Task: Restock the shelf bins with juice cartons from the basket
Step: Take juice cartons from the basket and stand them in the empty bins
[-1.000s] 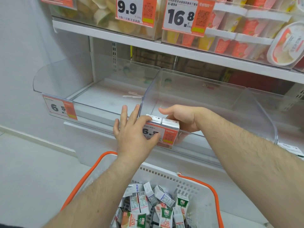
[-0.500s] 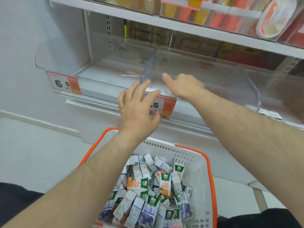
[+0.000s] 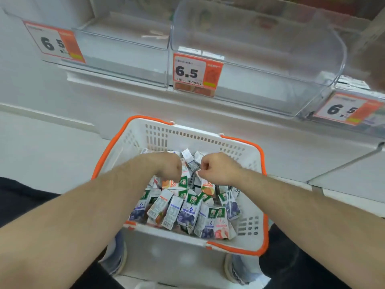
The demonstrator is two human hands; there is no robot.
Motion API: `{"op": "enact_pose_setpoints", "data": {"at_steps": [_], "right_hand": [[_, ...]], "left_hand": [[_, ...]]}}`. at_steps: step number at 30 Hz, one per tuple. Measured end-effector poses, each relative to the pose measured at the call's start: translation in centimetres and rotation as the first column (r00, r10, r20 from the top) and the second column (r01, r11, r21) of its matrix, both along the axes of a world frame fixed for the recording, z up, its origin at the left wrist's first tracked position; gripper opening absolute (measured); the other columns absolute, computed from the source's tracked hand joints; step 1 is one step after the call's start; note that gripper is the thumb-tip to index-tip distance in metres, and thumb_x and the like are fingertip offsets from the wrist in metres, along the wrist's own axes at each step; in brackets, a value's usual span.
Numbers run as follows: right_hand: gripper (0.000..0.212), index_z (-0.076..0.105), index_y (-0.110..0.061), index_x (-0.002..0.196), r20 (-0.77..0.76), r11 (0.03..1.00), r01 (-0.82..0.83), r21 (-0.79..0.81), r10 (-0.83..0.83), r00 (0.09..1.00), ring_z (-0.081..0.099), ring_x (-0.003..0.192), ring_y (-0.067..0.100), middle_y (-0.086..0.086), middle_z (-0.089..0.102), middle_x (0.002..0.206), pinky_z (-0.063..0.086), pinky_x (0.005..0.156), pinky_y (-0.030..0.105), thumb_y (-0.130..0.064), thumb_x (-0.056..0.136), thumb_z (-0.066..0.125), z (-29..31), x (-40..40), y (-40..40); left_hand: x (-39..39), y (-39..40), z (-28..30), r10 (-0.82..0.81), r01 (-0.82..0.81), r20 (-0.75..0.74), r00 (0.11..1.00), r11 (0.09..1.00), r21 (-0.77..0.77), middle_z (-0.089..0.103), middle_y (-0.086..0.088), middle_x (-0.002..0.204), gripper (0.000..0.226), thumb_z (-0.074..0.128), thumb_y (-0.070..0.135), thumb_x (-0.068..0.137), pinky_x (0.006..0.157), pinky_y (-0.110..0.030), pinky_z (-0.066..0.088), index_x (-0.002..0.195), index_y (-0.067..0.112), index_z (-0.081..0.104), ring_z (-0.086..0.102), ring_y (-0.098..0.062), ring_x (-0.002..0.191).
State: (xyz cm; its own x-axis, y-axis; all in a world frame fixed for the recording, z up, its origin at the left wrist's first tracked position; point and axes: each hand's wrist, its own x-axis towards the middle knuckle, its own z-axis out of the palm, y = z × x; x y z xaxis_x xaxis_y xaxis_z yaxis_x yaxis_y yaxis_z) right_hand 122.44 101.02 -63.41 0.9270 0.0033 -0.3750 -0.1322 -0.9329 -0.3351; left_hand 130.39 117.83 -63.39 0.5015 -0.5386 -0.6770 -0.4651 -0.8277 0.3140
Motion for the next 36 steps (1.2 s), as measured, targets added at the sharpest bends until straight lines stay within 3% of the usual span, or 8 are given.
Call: {"op": "enact_pose_setpoints", "data": {"at_steps": [2,6,11,16,20,26,31,36], "right_hand": [[0.012,0.064,-0.023,0.089,-0.187,0.996,-0.082,-0.027,0.075,0.980,0.060,0.088,0.018,-0.005,0.062,0.088,0.049,0.072,0.030,-0.035,0.088,0.063,-1.9,-1.0,0.8],[0.075,0.054,-0.017,0.129,-0.350,0.969,-0.224,-0.108,0.174,0.920,0.061,0.104,0.025,0.002,0.063,0.117,0.053,0.088,0.039,-0.067,0.074,0.066,-4.5,-2.7,3.3],[0.094,0.050,-0.015,0.117,-0.394,0.894,-0.362,-0.265,0.242,0.887,0.059,0.096,0.027,0.002,0.061,0.104,0.048,0.090,0.044,-0.085,0.056,0.066,-5.8,-3.9,5.9],[0.075,0.047,-0.016,0.123,-0.325,0.958,-0.231,-0.172,0.166,0.931,0.056,0.102,0.024,0.001,0.058,0.107,0.042,0.099,0.046,-0.056,0.066,0.076,-5.3,-3.8,5.3],[0.109,0.023,-0.019,0.152,-0.248,0.999,-0.008,0.039,0.017,0.968,0.054,0.119,0.024,0.004,0.051,0.140,0.049,0.097,0.036,-0.046,0.064,0.081,-2.8,-2.9,3.0],[0.121,0.008,-0.029,0.156,-0.023,0.995,-0.009,0.101,0.011,1.000,0.046,0.132,0.022,0.002,0.040,0.154,0.044,0.099,0.029,-0.043,0.063,0.085,4.8,-1.5,-0.9],[0.126,0.010,-0.035,0.155,0.178,0.996,-0.057,0.069,0.044,0.983,0.045,0.133,0.018,-0.002,0.040,0.154,0.041,0.099,0.026,-0.049,0.057,0.088,11.0,-1.7,-3.5],[0.127,0.010,-0.042,0.154,0.359,0.989,-0.018,0.146,-0.036,0.933,0.045,0.133,0.015,-0.004,0.042,0.150,0.041,0.104,0.030,-0.039,0.056,0.090,13.6,-2.4,-5.8]], "left_hand": [[-0.8,-0.1,-0.4,-0.089,0.099,-0.069,0.994,0.983,0.155,0.066,-0.004,0.116,0.033,0.066,0.028,0.089,0.087,-0.036,0.053,0.119,0.016,0.065,0.066,-0.019,0.100],[-2.0,-0.1,-2.3,-0.274,0.289,-0.091,0.957,0.889,0.356,0.038,0.000,0.152,0.075,0.073,0.036,0.083,0.106,-0.041,0.039,0.148,0.023,0.036,0.041,-0.025,0.134],[-2.9,0.6,-5.4,-0.341,0.315,-0.002,0.940,0.866,0.389,0.061,0.002,0.121,0.069,0.080,0.043,0.072,0.092,-0.040,0.052,0.131,0.023,0.052,0.058,-0.020,0.107],[-2.6,1.6,-5.5,-0.104,0.094,0.035,0.994,0.968,0.232,0.058,0.005,0.120,0.064,0.081,0.028,0.069,0.083,-0.033,0.051,0.127,0.028,0.054,0.056,-0.018,0.101],[-1.5,2.2,-3.9,0.188,-0.190,-0.039,0.981,0.981,-0.030,0.056,0.002,0.101,0.055,0.072,0.006,0.068,0.064,-0.027,0.045,0.117,0.025,0.056,0.056,-0.016,0.084],[0.3,0.8,0.2,0.596,-0.756,-0.464,0.655,0.500,-0.423,0.063,-0.013,0.091,0.042,0.058,-0.008,0.064,0.073,-0.040,0.054,0.097,0.018,0.065,0.061,-0.027,0.079],[-0.4,-1.8,5.7,0.510,-0.882,-0.725,0.463,0.183,-0.435,0.049,-0.008,0.068,0.030,0.030,-0.010,0.070,0.045,-0.021,0.044,0.077,0.007,0.054,0.050,-0.019,0.051],[-1.1,-3.4,8.6,0.383,-0.956,-0.879,0.286,0.050,-0.289,0.051,-0.014,0.073,0.034,0.030,0.002,0.055,0.062,-0.036,0.051,0.082,0.007,0.051,0.057,-0.032,0.072]]}}
